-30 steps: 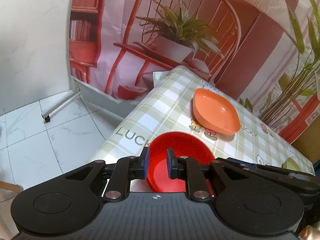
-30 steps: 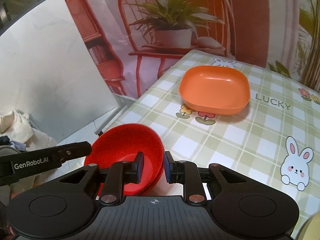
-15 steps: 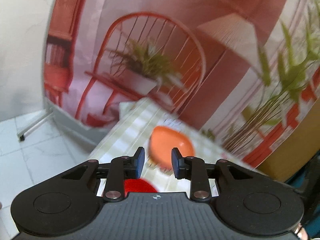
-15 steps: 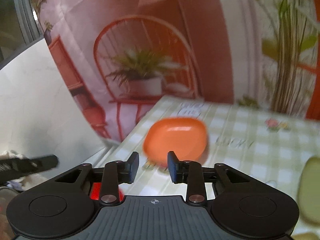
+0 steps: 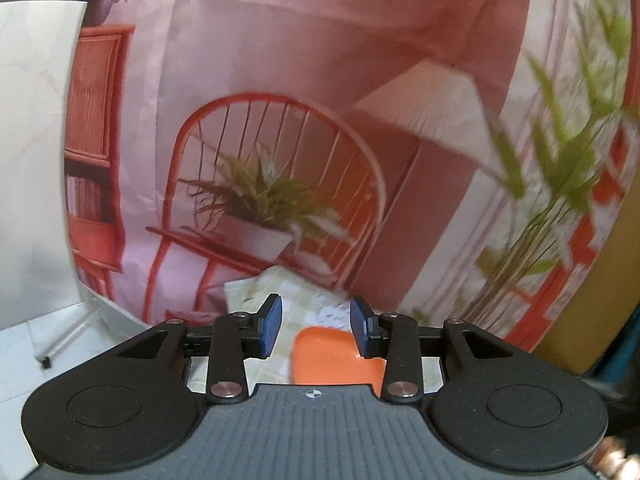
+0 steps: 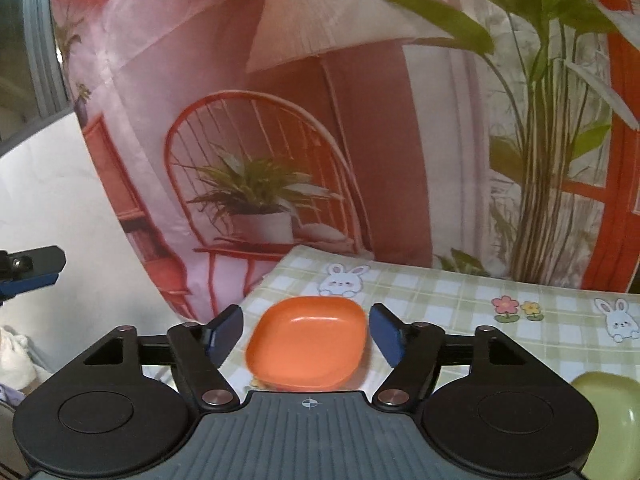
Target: Organize plates and bowls
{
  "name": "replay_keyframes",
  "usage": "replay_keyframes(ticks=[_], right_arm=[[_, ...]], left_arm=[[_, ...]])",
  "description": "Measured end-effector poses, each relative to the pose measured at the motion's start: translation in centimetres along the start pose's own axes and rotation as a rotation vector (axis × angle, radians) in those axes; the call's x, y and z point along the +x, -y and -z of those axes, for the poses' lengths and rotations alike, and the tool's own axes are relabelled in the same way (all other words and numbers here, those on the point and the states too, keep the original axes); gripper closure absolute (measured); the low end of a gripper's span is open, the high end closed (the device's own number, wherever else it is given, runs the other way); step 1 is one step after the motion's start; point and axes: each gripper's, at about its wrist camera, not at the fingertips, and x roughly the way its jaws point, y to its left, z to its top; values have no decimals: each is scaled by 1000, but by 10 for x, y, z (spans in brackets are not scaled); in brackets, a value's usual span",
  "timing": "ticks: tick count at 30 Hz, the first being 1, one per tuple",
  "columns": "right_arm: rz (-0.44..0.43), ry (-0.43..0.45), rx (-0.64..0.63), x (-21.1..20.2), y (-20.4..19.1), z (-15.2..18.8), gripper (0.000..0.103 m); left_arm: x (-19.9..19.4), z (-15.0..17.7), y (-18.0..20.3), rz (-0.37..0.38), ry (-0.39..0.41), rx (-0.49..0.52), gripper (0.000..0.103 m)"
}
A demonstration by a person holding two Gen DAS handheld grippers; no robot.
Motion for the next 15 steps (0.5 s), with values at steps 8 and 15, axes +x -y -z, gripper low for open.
replay_keyframes(ticks=[8, 15], right_arm=[[43, -31, 13, 27, 15, 7, 14], [37, -92, 23, 63, 28, 9, 19]], left_arm=[[69, 19, -13, 5, -175, 37, 64], [117, 32, -20, -41, -246, 130, 60]])
